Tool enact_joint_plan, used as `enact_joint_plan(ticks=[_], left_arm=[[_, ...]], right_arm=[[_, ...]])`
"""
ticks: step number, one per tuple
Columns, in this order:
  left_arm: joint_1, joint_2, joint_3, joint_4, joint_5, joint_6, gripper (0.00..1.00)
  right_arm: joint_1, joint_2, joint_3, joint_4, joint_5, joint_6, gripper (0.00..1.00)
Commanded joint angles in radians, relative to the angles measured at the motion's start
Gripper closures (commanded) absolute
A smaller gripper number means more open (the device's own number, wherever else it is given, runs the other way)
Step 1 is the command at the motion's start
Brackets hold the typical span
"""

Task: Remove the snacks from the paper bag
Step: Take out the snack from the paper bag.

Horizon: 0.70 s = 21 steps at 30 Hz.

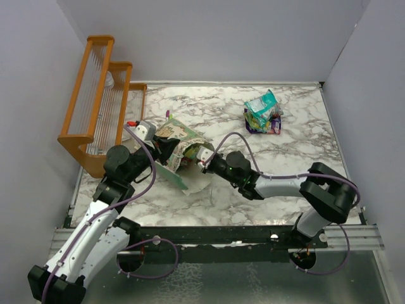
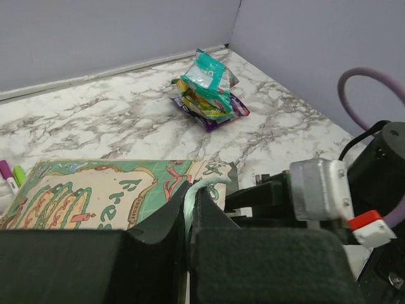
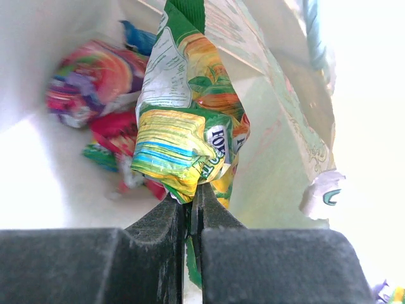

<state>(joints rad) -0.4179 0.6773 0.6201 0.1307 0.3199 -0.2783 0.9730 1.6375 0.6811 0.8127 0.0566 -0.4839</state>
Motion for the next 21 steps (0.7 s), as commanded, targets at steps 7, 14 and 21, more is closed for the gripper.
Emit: enact_joint_plan(ticks=[7,14,21], left_arm=[[0.008,-0.002,0.013,0.003,-0.06,0.005,1.0],[0.013,-0.006,0.018,-0.012,-0.094,0.007,1.0],[0.014,-0.009,0.022,-0.028,-0.126,0.006,1.0]], right_arm=[[0.0,-0.357,-0.101,-0.31,-0.207,0.137,0.99],[0.0,-0.711,-0.164,-0.595,-0.191,0.113,0.99],[-0.001,-0.994,-0.17,-0.695,-0.213,0.105,0.99]])
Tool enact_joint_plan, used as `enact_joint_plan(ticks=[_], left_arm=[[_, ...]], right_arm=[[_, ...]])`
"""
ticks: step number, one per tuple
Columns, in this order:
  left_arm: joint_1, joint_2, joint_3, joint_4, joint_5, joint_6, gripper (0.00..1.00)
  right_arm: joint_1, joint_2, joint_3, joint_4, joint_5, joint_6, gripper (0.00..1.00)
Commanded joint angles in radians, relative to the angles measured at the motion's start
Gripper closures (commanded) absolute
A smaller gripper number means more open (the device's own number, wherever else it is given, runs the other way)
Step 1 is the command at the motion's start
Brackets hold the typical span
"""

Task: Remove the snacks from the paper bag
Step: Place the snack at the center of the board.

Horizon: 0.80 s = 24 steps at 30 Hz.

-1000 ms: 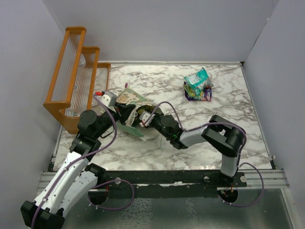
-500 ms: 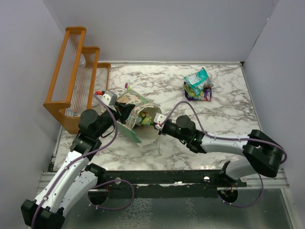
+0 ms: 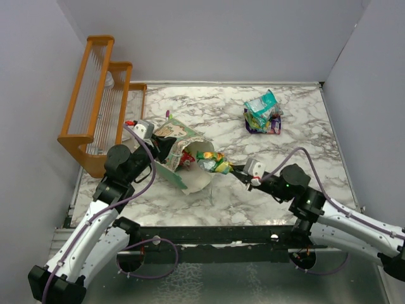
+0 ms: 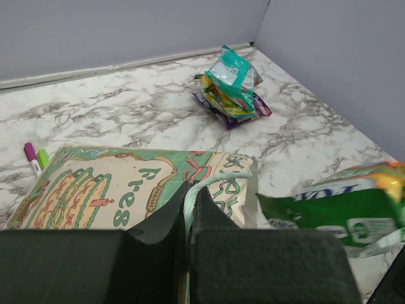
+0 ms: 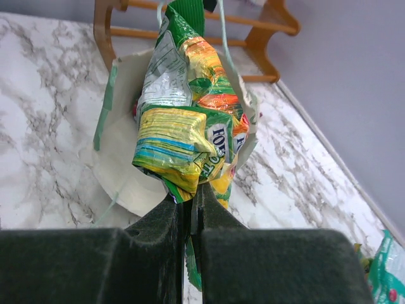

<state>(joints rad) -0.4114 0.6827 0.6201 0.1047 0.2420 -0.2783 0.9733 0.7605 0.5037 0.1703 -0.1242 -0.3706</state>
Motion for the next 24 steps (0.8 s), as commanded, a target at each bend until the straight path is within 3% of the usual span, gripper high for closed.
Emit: enact_joint_plan(ticks=[1,3,7,11,13,16,24], left_arm=[[0.008,-0.016,0.023,-0.004,-0.052,0.005,1.0],[0.008,-0.019,0.023,-0.004,-0.054,0.006,1.0],[0.008,-0.022,0.023,-0.006,-0.052,0.007,1.0],[0.008,-0.02,0.021,-0.001,-0.045,0.006,1.0],[0.008,-0.018,0.02,-0.001,-0.042,0.007,1.0],[0.008,-0.012,0.021,0.001,-0.038,0.008,1.0],[0.008,-0.001,0.02,0.002,-0.02,0.004,1.0]], right_arm=[[-0.001,-0.142,0.014,-0.058,-0.026,-0.013,0.99],[-0.001,-0.179,0.03,-0.041,0.039,-0.005,0.99],[-0.002,-0.151,0.042,0.14,0.42,0.06,0.99],[-0.008,0.02,0.046,0.414,0.778,0.04,0.99],[-0.068,0.135,0.092,0.446,0.883,0.122,0.99],[-0.269,0.264,0.181,0.266,0.684,0.407,0.99],[-0.678,0.567,0.339,0.304,0.135,0.859,0.99]])
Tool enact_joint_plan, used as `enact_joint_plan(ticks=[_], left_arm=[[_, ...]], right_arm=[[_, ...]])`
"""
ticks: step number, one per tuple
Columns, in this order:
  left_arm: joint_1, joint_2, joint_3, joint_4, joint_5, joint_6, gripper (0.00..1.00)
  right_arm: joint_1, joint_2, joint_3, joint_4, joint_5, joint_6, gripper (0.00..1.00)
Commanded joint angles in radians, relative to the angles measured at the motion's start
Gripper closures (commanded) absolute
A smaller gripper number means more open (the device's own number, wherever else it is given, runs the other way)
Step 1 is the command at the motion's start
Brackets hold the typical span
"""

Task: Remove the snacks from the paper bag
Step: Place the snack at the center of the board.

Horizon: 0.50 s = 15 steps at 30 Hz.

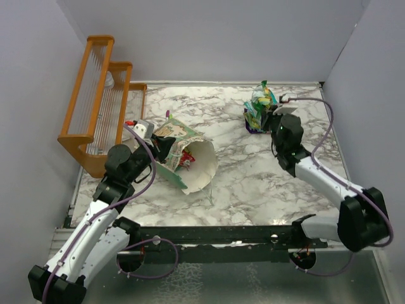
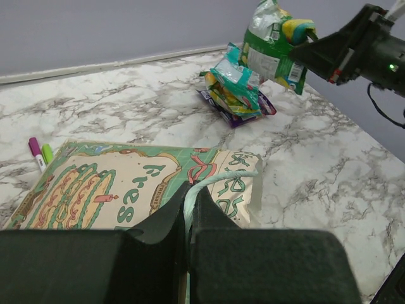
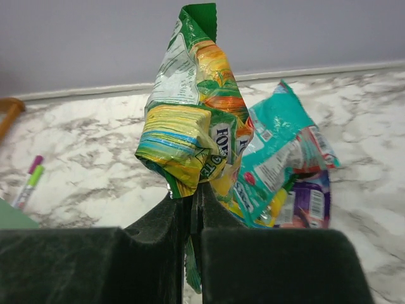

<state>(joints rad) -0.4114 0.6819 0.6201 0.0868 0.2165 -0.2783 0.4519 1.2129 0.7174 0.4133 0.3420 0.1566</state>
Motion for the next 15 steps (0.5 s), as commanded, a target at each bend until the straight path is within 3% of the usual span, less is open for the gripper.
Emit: enact_joint_plan(ticks=[1,8,15], left_arm=[[0.008,-0.001,0.02,0.018,0.005,0.004,1.0],[0.008,0.0,0.019,0.02,0.01,0.002,1.0],[0.009,0.006,0.018,0.025,0.021,0.001,1.0]], right_arm=[[-0.194,0.146,0.144,0.075,-0.381,0.379,0.99],[-0.407,0.342,0.202,0.196,-0.624,0.666,0.99],[-0.488,0.491,0.215,0.37,-0.847,0.869,0.99]])
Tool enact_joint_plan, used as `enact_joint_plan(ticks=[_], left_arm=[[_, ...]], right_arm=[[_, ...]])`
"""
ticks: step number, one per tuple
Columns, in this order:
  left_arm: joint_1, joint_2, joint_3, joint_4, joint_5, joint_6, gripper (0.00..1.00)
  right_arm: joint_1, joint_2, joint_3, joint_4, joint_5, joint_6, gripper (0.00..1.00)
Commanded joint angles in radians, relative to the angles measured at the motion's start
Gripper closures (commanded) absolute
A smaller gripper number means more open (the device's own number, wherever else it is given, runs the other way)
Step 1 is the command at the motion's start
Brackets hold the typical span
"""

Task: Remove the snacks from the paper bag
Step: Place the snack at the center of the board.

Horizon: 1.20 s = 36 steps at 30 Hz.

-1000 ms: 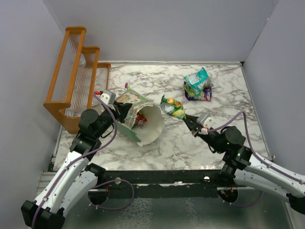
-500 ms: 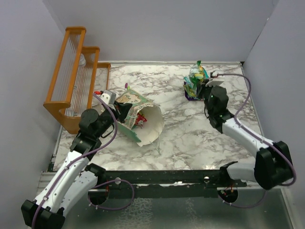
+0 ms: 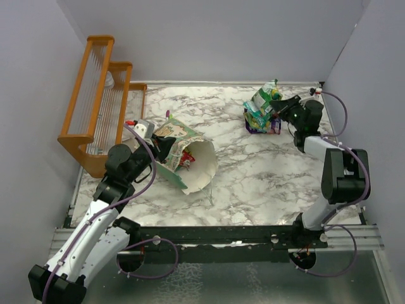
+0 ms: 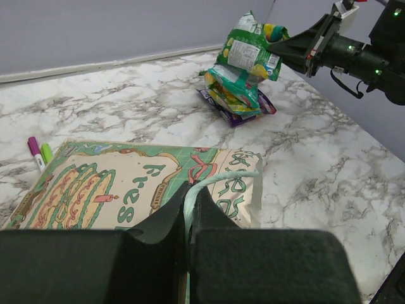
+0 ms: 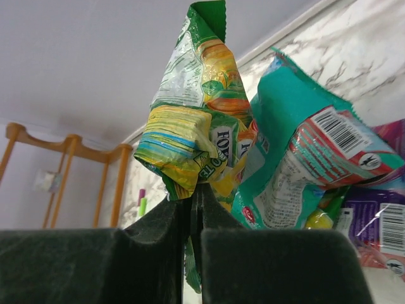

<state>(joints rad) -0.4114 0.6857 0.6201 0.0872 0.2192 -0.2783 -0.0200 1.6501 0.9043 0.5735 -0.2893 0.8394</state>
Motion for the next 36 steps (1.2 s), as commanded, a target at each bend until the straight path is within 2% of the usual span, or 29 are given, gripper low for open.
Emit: enact_joint_plan(ticks=[1,7,11,17,23,30,36], left_arm=[[0.008,0.003,0.017,0.025,0.019,0.002,1.0],[0.008,0.005,0.017,0.026,0.023,-0.001,1.0],[0.008,0.005,0.018,0.026,0.025,-0.001,1.0],[0.008,0.008,0.017,0.029,0.026,0.0,1.0],[0.008,0.012,0.017,0.031,0.031,0.0,1.0],[0.008,0.017,0.016,0.033,0.035,0.0,1.0],[0.008,0.02,0.016,0.035,0.039,-0.002,1.0]], right_arm=[[-0.017,0.064,0.032,0.217,-0.215,0.188,0.99],[-0.031,0.139,0.046,0.283,-0.25,0.263,0.99],[-0.043,0.157,0.038,0.229,-0.184,0.27,0.99],[-0.099,0.25,0.024,0.255,-0.231,0.317,0.99],[-0.105,0.305,-0.003,0.272,-0.244,0.309,0.98],[-0.115,0.318,-0.01,0.271,-0.281,0.295,0.86],[-0.115,0.277,-0.008,0.254,-0.287,0.278,0.69]])
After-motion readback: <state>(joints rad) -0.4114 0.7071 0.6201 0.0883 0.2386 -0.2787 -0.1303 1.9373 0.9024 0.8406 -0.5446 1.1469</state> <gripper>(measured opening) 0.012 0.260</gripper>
